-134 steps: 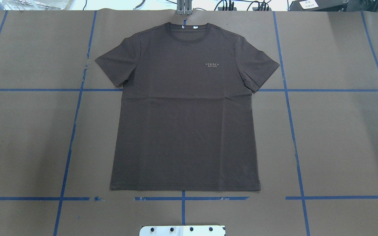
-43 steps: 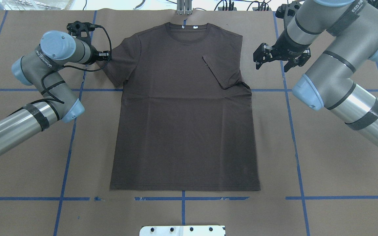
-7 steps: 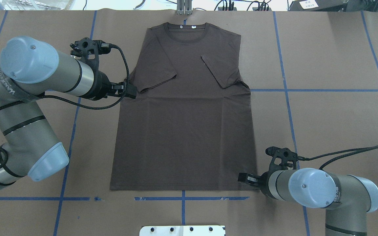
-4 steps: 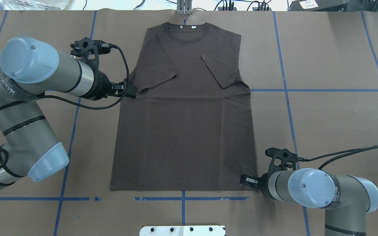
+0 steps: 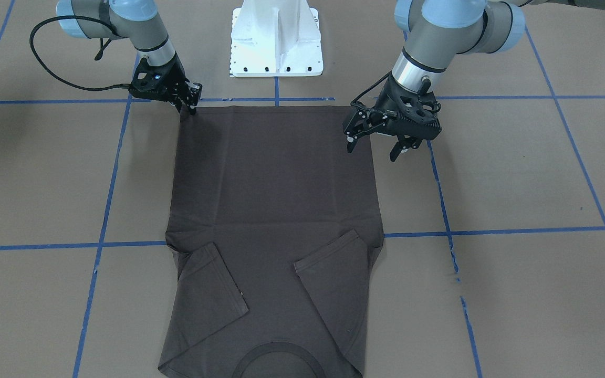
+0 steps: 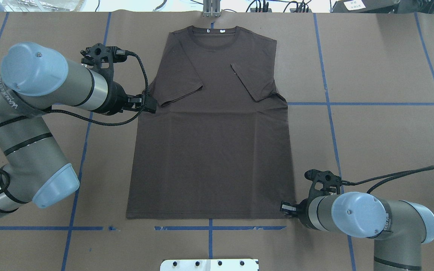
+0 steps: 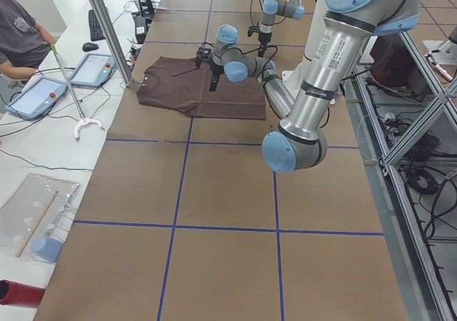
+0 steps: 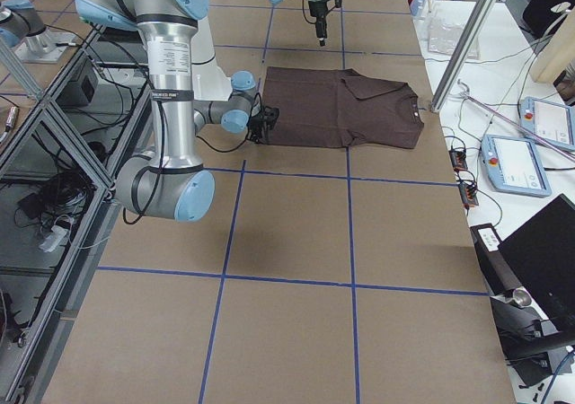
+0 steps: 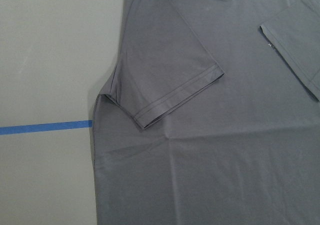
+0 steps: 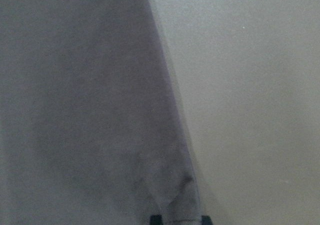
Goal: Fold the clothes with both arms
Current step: 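Move the right gripper to one hem corner while the left moves to the other, then grasp both hem corners nearest the robot with both grippers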
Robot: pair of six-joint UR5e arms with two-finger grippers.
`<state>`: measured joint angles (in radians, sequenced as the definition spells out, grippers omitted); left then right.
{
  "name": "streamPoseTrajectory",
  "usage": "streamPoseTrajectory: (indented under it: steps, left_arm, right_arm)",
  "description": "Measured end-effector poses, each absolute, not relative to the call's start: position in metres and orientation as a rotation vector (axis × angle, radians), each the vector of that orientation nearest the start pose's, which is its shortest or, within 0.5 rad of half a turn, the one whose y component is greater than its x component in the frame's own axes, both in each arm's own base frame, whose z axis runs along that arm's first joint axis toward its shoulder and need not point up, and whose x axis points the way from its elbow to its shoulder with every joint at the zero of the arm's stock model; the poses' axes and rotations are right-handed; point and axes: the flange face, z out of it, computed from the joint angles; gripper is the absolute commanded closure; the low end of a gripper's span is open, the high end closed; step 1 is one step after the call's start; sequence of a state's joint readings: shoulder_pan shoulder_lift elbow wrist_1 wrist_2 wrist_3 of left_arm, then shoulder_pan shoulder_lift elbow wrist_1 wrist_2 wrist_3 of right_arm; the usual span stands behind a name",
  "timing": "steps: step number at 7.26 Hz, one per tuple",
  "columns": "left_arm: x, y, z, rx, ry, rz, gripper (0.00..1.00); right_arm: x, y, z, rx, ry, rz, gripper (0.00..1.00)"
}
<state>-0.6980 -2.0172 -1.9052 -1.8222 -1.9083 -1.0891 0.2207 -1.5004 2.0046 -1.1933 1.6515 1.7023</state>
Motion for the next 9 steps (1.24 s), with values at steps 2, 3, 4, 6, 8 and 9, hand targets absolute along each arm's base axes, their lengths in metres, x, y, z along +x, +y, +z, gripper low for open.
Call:
streamPoseTrajectory:
  steps: [2, 3, 4, 6, 8, 9]
  left_arm:
    - [0.391, -0.459, 0.234, 0.311, 1.016, -0.022, 0.0]
    - [0.392, -0.459, 0.235, 0.306, 1.016, -0.023, 0.0]
    - [0.394, -0.457, 0.238, 0.288, 1.017, -0.038, 0.0]
    - [0.419, -0.425, 0.257, 0.148, 1.027, -0.157, 0.0]
    - [0.469, -0.364, 0.276, 0.033, 0.995, -0.284, 0.0]
    - [0.488, -0.334, 0.291, 0.0, 0.964, -0.329, 0.0]
  right_arm:
    - [-0.473, -0.235, 0.382, -0.036, -0.887, 0.294, 1.0]
    - [-0.471, -0.235, 0.379, -0.033, -0.892, 0.298, 1.0]
    - [-0.469, -0.236, 0.374, -0.029, -0.901, 0.303, 1.0]
    - [-0.459, -0.245, 0.361, -0.021, -0.93, 0.32, 1.0]
    - [-0.446, -0.253, 0.344, -0.009, -0.966, 0.336, 1.0]
    - [-0.441, -0.256, 0.338, -0.005, -0.98, 0.341, 1.0]
